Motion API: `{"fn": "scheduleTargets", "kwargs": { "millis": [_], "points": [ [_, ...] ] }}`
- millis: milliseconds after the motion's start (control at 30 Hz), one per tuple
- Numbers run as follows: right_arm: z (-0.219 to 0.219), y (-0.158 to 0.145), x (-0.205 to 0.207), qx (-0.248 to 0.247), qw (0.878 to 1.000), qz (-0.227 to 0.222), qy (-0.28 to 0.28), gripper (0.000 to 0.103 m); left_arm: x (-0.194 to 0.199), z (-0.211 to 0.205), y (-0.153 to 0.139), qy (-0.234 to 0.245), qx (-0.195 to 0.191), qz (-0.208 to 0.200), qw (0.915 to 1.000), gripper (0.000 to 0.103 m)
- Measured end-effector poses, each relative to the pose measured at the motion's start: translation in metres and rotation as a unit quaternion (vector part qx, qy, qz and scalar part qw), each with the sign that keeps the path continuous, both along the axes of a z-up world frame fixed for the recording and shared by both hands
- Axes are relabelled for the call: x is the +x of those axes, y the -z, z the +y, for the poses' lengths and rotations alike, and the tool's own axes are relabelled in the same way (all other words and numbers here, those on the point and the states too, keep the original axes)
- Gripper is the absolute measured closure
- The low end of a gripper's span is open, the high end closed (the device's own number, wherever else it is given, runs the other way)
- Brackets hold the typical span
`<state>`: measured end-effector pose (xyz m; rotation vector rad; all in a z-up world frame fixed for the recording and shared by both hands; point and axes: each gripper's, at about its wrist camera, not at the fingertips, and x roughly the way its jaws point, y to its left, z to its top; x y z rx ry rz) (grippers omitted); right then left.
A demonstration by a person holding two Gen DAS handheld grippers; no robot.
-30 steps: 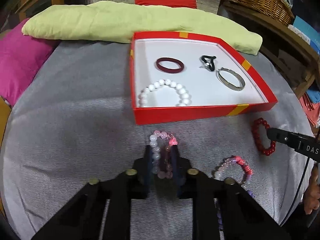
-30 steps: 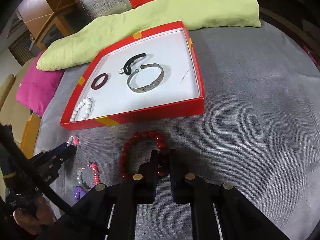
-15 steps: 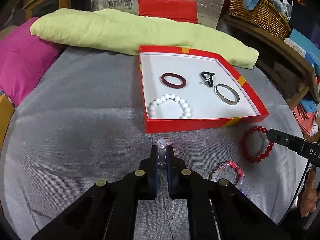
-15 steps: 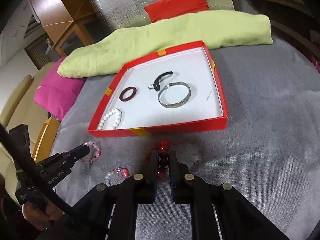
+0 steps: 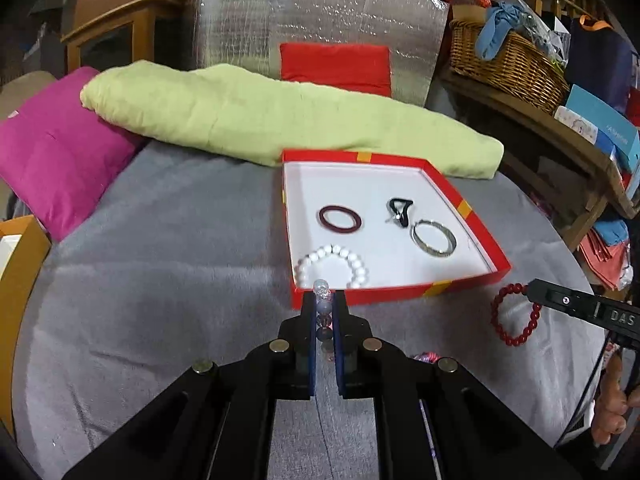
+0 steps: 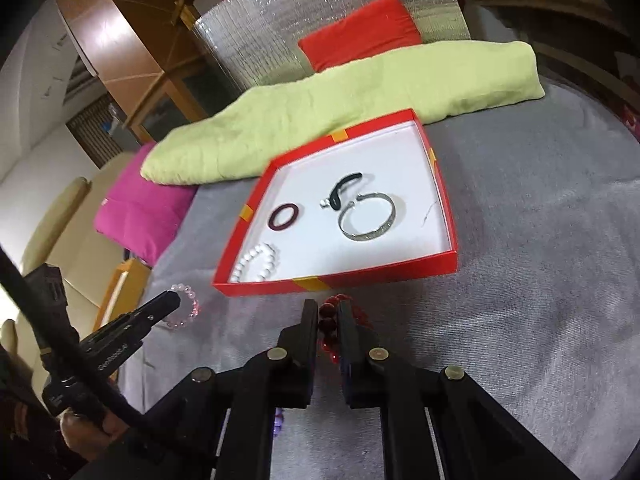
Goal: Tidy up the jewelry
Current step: 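Carry the pink-white bracelet in the left tool toward the box while the right tool carries the red bracelet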
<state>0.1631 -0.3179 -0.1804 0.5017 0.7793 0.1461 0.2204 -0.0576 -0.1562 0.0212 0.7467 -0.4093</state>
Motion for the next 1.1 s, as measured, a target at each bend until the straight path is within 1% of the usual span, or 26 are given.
{"fn": "scheduleTargets", "kwargs": {
  "millis": [100, 233, 300, 467, 667, 1100],
  "points": [
    [0.0, -0.005, -0.003, 0.013, 1.0, -0.013, -0.001, 0.093, 0.0, -0.006, -0.003, -0.012, 0.013, -0.011, 0.9998, 0.095],
    [0.005, -0.01, -0.004, 0.015, 0.999, -0.029, -0.003, 0.093, 0.0, -0.011, -0.002, -0.026, 0.03, -0.016, 0.9991, 0.095],
    [0.008, -0.012, -0.005, 0.013, 0.999, -0.034, -0.005, 0.093, 0.0, -0.014, -0.002, -0.036, 0.042, -0.021, 0.9982, 0.095],
    [0.01, -0.011, -0.003, 0.014, 0.999, -0.036, 0.0, 0.093, -0.004, -0.019, -0.006, -0.041, 0.054, -0.038, 0.9969, 0.095],
    [0.012, -0.011, -0.001, 0.012, 0.999, -0.044, 0.001, 0.093, -0.004, -0.024, -0.011, -0.043, 0.053, -0.05, 0.9964, 0.095],
    [-0.006, -0.017, 0.001, 0.02, 0.998, -0.059, 0.026, 0.093, 0.007, -0.041, -0.009, -0.038, 0.046, -0.044, 0.9973, 0.095]
  ]
}}
